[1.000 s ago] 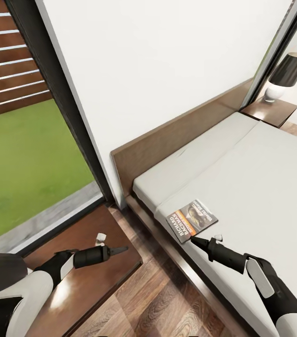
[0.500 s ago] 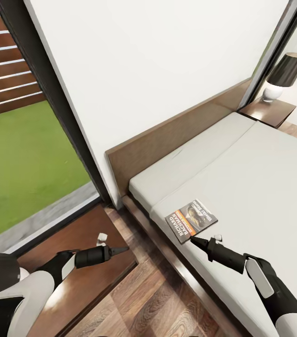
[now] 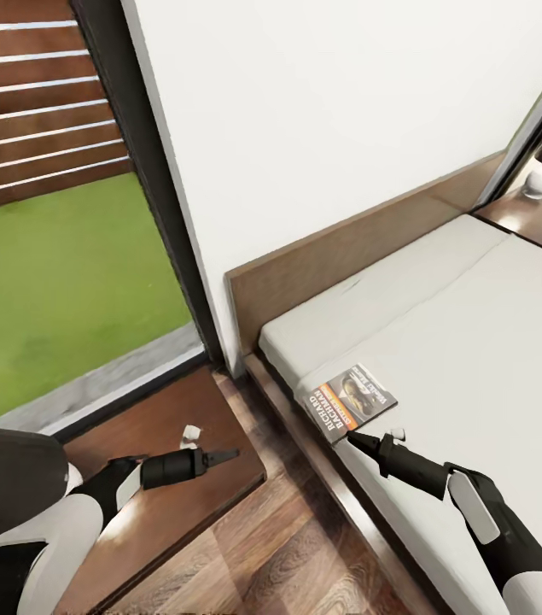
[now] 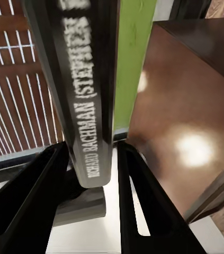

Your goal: In the bedroom, move the book from the bed onto either nightstand, and place the two sandals side by side next to the bed.

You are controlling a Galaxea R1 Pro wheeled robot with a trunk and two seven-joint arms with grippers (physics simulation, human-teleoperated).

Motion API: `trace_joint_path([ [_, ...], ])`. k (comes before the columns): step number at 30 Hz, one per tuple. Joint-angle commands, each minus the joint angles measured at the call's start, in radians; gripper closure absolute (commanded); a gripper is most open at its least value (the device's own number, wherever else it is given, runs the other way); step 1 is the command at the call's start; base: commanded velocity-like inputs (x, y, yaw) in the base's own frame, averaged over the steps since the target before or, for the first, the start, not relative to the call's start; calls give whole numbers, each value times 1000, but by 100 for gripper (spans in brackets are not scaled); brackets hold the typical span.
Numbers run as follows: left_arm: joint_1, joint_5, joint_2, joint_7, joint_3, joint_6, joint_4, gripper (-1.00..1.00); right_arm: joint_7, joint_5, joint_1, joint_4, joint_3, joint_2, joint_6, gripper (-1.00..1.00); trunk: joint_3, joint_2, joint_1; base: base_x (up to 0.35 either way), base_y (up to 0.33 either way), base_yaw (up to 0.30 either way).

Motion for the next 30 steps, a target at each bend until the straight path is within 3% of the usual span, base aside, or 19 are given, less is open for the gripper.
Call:
trace_joint_path([
  [1,-1,-5,-1,1,7,11,0,-100,3,-2,0,0,-1,0,5,100,-1,-1,0,0,0,291],
  [30,0,-5,-1,9,5,11,0,-100,3,-2,0,0,-1,3,5,100,-1,-1,0,0,0,267],
])
